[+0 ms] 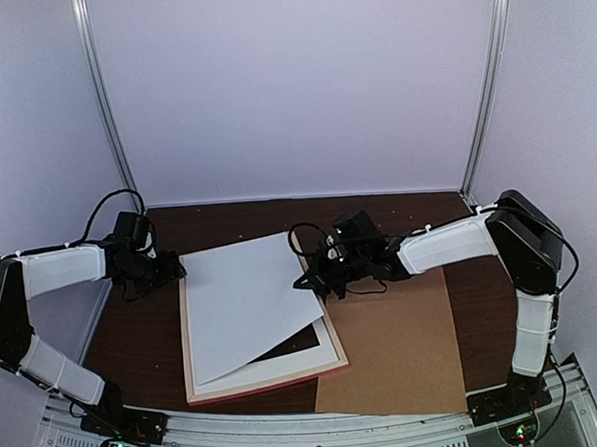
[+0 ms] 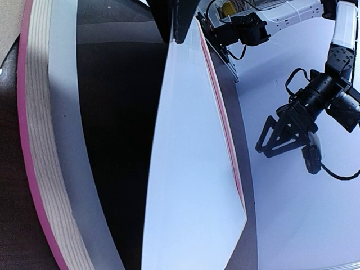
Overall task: Put the photo into the frame
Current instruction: Place the photo on the mat board.
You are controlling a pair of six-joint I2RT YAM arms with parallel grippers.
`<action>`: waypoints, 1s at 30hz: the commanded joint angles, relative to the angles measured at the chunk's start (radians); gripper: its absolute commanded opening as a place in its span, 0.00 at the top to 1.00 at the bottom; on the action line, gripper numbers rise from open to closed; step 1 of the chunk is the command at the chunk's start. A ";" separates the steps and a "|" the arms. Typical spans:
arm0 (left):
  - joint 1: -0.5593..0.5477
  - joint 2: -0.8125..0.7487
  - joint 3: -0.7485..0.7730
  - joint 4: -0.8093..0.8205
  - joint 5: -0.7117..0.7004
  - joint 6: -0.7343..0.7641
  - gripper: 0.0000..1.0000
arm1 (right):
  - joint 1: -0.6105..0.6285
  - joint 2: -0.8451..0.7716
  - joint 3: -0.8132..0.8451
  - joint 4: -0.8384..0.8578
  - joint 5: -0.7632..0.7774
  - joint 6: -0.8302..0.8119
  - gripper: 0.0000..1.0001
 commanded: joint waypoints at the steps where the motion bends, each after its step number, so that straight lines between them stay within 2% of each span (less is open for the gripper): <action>1: -0.004 -0.027 0.040 -0.023 -0.064 0.032 0.20 | 0.015 -0.039 -0.046 0.053 0.065 0.024 1.00; 9: -0.005 -0.029 0.056 -0.041 -0.087 0.053 0.19 | 0.038 -0.080 -0.077 0.010 0.141 0.006 1.00; 30: -0.004 -0.016 0.065 -0.041 -0.073 0.059 0.18 | 0.078 -0.062 -0.091 0.019 0.158 0.030 1.00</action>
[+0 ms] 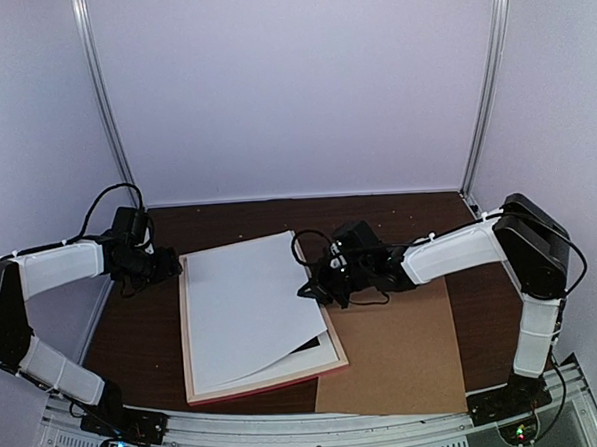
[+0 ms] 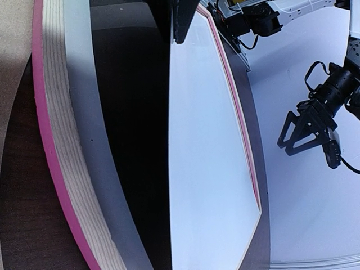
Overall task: Put the photo into the frame
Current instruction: Place the photo on the mat board.
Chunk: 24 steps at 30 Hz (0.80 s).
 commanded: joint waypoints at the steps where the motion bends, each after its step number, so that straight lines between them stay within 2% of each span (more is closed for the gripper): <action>1: -0.004 -0.005 0.026 0.004 -0.007 0.016 0.18 | 0.016 -0.010 -0.005 0.004 0.021 0.003 1.00; 24: -0.004 -0.012 0.019 -0.001 0.005 0.024 0.17 | 0.053 -0.006 -0.019 -0.003 0.086 0.017 0.99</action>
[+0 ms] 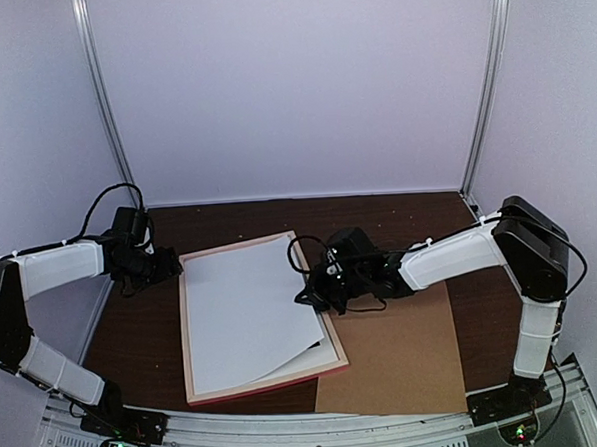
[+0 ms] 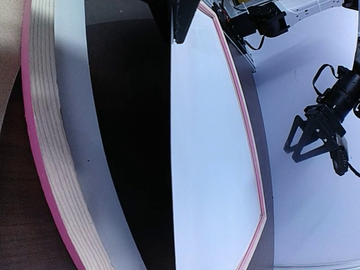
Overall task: Put the photo into the frame
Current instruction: Place the photo on the mat board.
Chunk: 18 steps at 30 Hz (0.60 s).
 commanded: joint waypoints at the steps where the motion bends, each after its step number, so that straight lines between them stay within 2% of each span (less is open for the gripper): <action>1: -0.004 -0.012 0.019 0.000 0.001 0.018 0.17 | 0.012 -0.008 -0.008 -0.003 0.044 0.003 0.98; 4: -0.004 -0.012 0.017 0.003 0.007 0.018 0.17 | 0.016 -0.006 -0.005 -0.012 0.046 0.001 0.92; 9: -0.004 -0.010 0.014 0.005 0.016 0.015 0.17 | 0.016 -0.019 -0.002 -0.051 0.060 -0.012 0.73; 18: -0.004 -0.013 0.006 0.014 0.021 0.012 0.17 | 0.020 -0.030 0.048 -0.163 0.083 -0.059 0.58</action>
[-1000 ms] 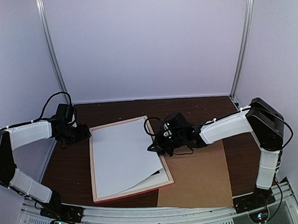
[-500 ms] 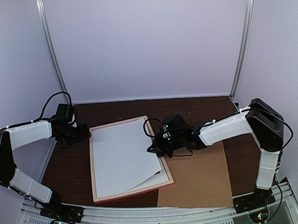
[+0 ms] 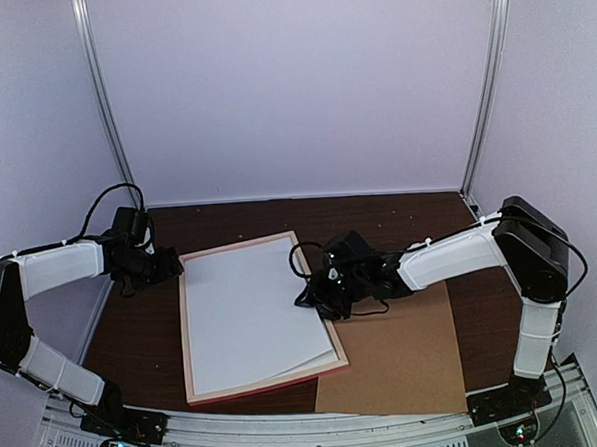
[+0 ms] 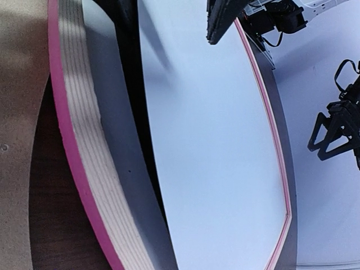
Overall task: Put the photo into the frame
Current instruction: Place the photo on the mat board.
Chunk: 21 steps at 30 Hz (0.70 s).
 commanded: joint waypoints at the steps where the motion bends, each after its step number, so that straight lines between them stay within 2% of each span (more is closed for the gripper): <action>1: -0.004 -0.013 0.007 0.014 0.009 0.009 0.17 | 0.007 -0.033 0.044 -0.086 0.044 -0.041 0.57; 7: -0.004 -0.002 0.014 0.015 0.011 0.013 0.17 | 0.007 -0.045 0.072 -0.166 0.078 -0.072 0.54; 21: -0.004 0.029 -0.032 0.034 0.067 0.038 0.17 | -0.029 -0.108 0.139 -0.346 0.206 -0.223 0.54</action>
